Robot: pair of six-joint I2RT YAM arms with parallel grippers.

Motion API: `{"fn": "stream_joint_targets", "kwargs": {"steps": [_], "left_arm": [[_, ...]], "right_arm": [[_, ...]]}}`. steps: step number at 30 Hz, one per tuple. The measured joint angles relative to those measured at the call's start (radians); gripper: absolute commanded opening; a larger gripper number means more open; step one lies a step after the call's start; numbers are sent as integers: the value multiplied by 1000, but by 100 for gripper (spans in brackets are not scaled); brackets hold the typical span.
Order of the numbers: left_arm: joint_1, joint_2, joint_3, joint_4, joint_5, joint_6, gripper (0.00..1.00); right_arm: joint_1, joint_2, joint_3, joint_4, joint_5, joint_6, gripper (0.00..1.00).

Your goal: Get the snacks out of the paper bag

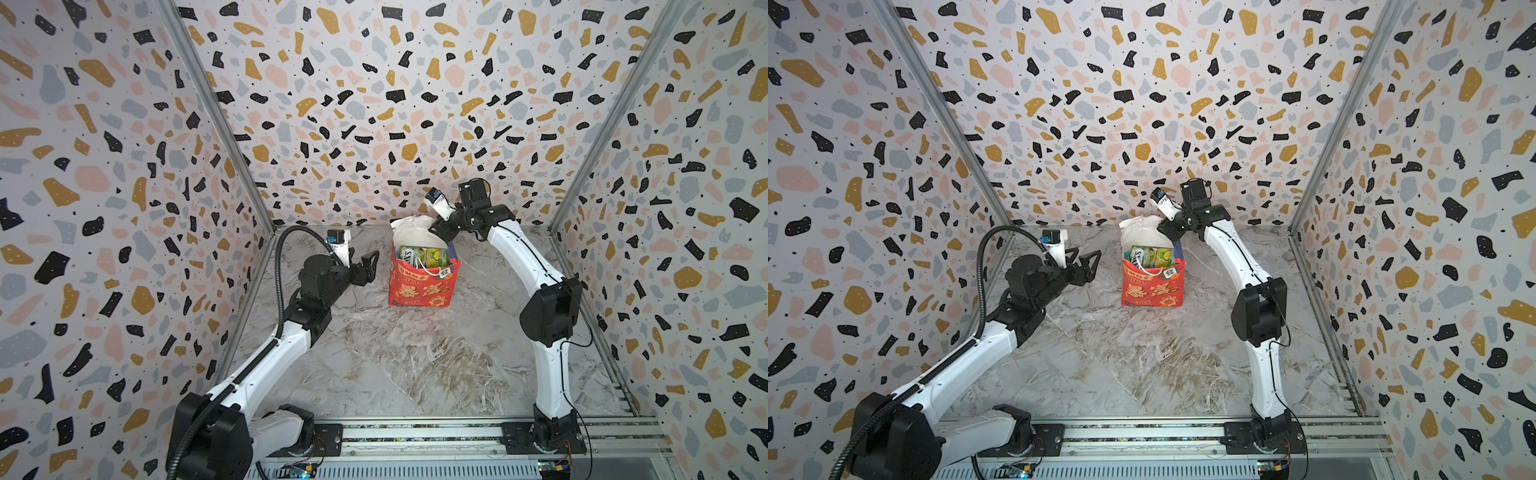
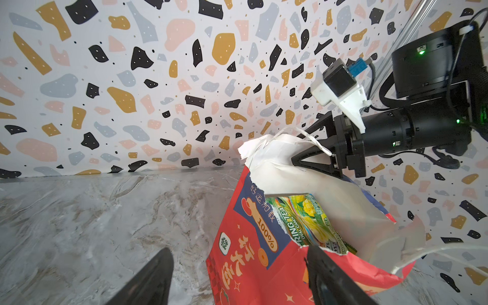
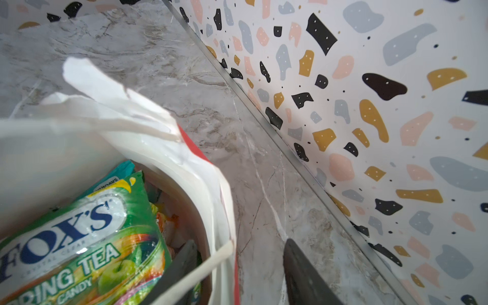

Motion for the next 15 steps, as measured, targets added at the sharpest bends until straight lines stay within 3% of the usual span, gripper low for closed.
{"fn": "stream_joint_targets", "kwargs": {"steps": [7,12,15], "left_arm": [[-2,4,-3,6,0,1,76],[-3,9,-3,6,7,7,67],[-4,13,-3,5,11,8,67]], "right_arm": [[-2,10,35,-37,-5,-3,20],[-2,10,38,-45,-16,-5,6],[-2,10,40,-51,-24,-4,5]]}}
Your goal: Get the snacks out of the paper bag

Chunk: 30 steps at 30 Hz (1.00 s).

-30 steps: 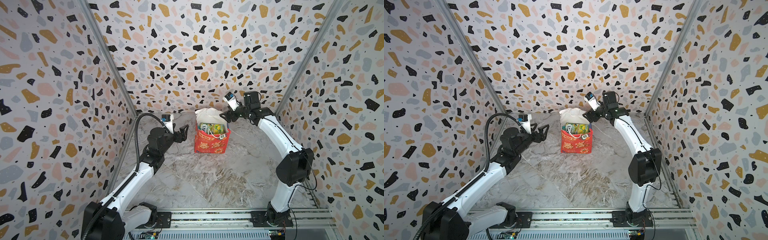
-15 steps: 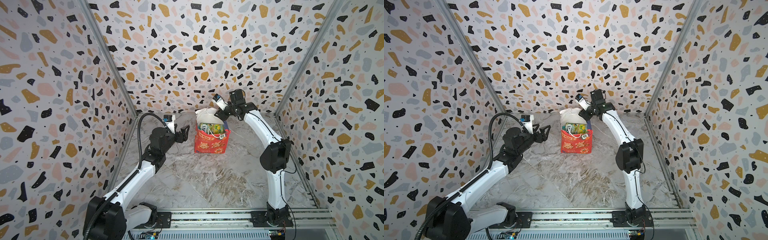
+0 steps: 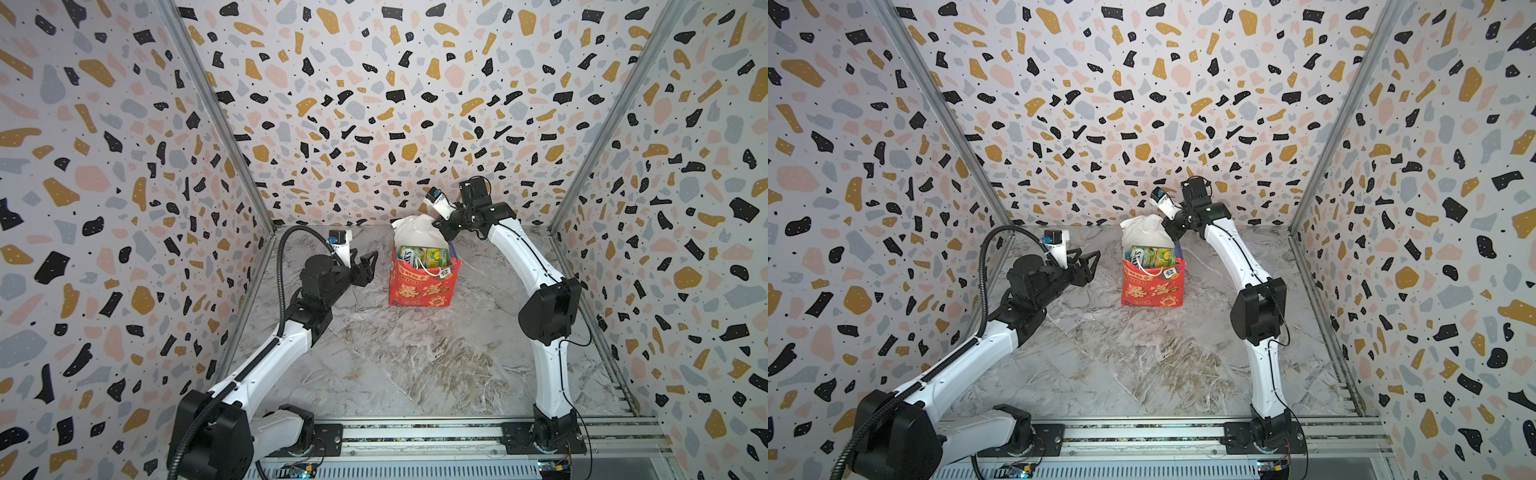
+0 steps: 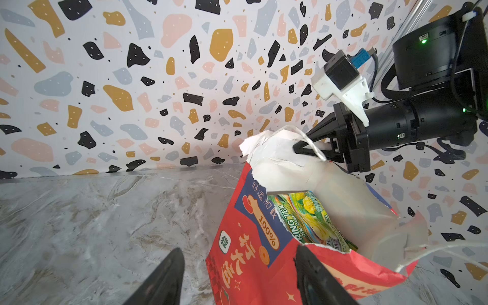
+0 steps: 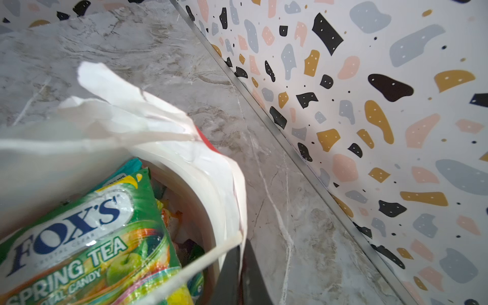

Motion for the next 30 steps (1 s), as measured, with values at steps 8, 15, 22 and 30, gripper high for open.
{"fn": "stream_joint_targets", "kwargs": {"steps": [8,15,22,30], "left_arm": [[-20,12,31,-26,-3,10,55],[-63,1,74,-51,-13,43,46],[-103,-25,105,-141,-31,55,44],[-165,-115,104,-244,-58,77,37]], "right_arm": [[5,-3,8,-21,-4,1,0],[11,-21,8,-46,-3,5,0],[16,-123,-111,-30,-37,25,0],[19,-432,-536,183,-97,61,0]]}}
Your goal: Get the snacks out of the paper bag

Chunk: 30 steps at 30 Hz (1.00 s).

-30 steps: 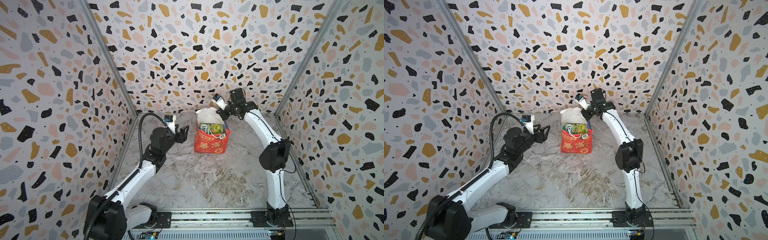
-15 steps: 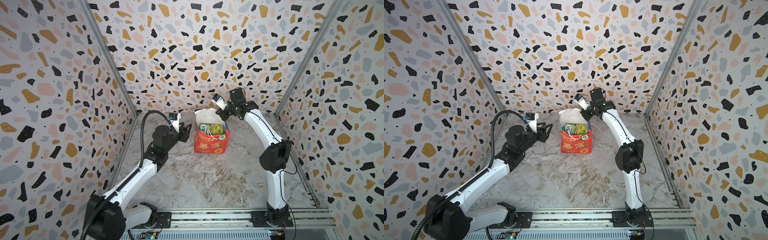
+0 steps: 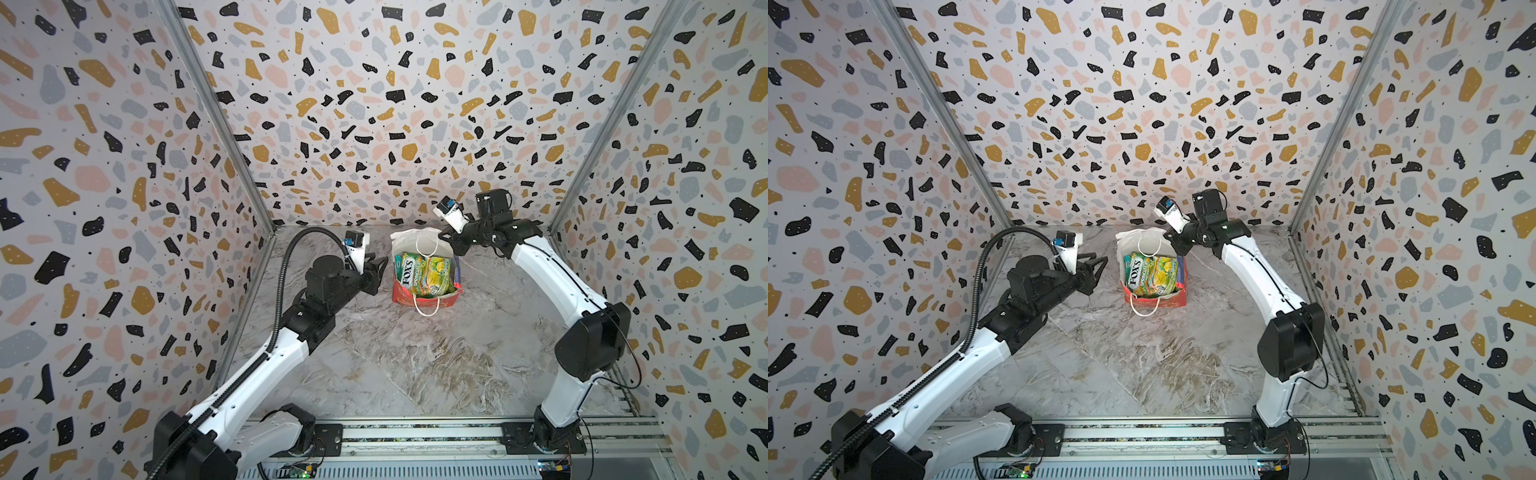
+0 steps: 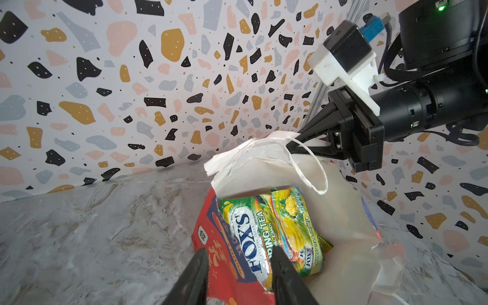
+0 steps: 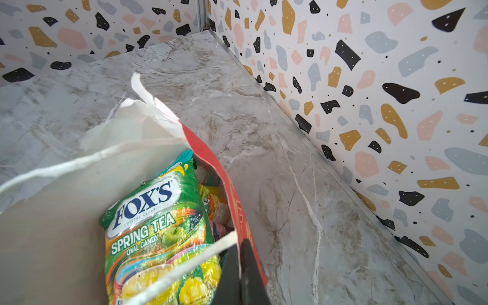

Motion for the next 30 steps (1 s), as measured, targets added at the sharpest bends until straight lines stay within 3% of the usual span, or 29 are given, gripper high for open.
{"fn": "stream_joint_targets", "kwargs": {"steps": [5,12,22,30], "left_arm": [[-67,-74,-43,9,-9,0,34],[-142,-91,-105,-34,-7,-5,36],[-222,-85,-136,-48,-16,-5,37],[-310,-37,-183,-27,-57,-51,44]], "right_arm": [[30,-185,-298,225,-18,26,0],[148,-406,-619,465,68,80,0],[206,-432,-673,547,106,215,0],[213,-438,-721,633,107,282,0]]}}
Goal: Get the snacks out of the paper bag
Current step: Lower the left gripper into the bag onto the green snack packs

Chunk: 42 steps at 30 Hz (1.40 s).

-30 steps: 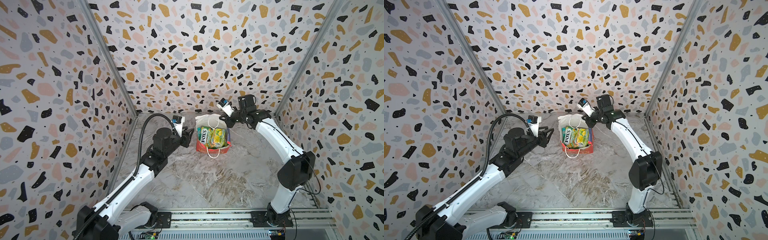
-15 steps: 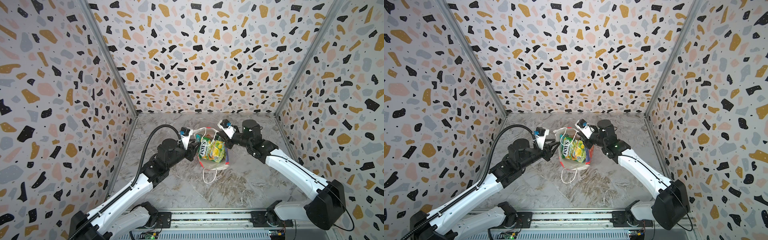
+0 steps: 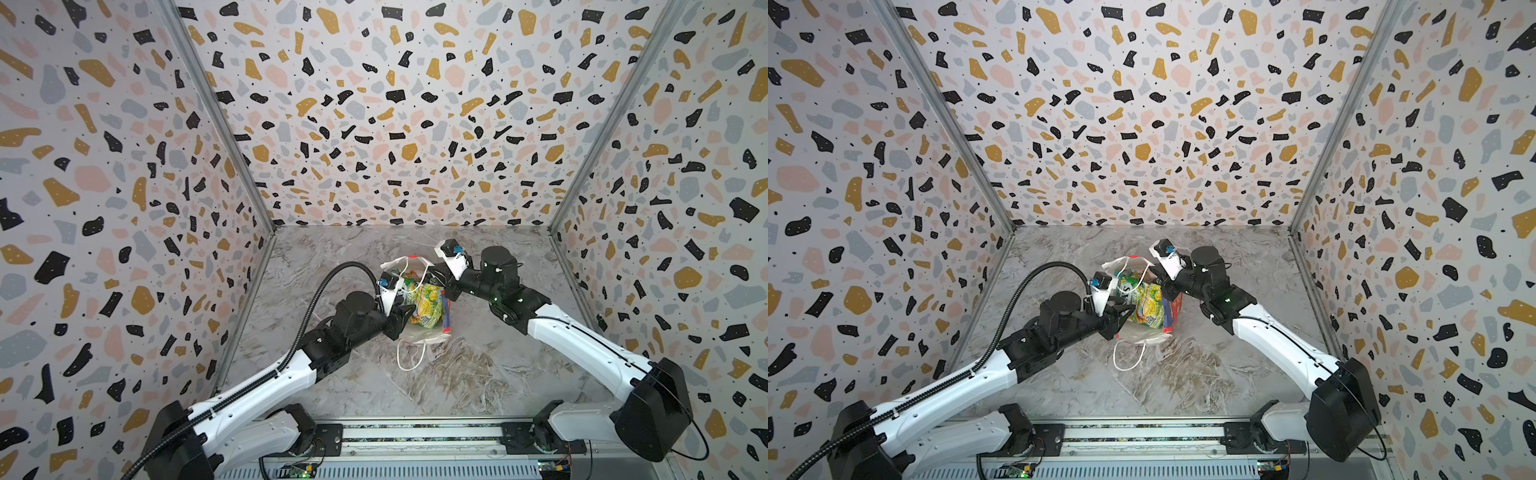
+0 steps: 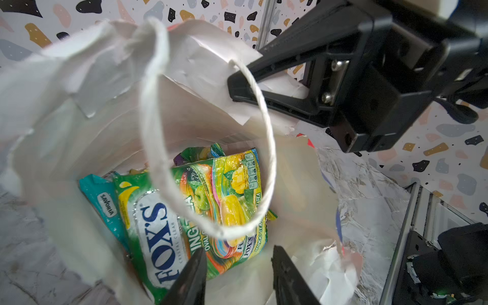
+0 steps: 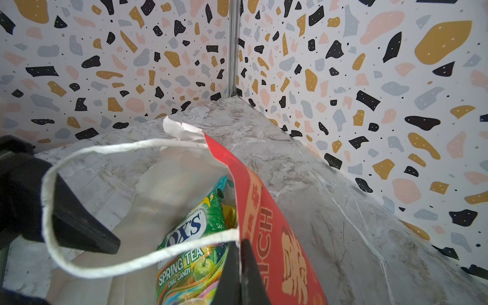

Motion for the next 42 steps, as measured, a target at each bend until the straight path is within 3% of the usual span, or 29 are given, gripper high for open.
{"fn": "stream_joint_targets", "kwargs": {"steps": [4,9,15,23,42], "left_arm": [[-72,32,0,28,-40,-31,56],[-137,124,5,58,-106,-66,61],[-145,238,71,52,-185,-74,61],[-146,367,175,65,-219,-76,72],[-163,499,189,138,-404,-149,71]], "right_arm": [[1,-2,-13,25,3,14,0],[2,-3,-14,28,5,24,0],[2,-18,-32,40,-2,27,0],[2,-20,-37,43,-8,29,0],[-1,-20,-47,62,-10,33,0]]}}
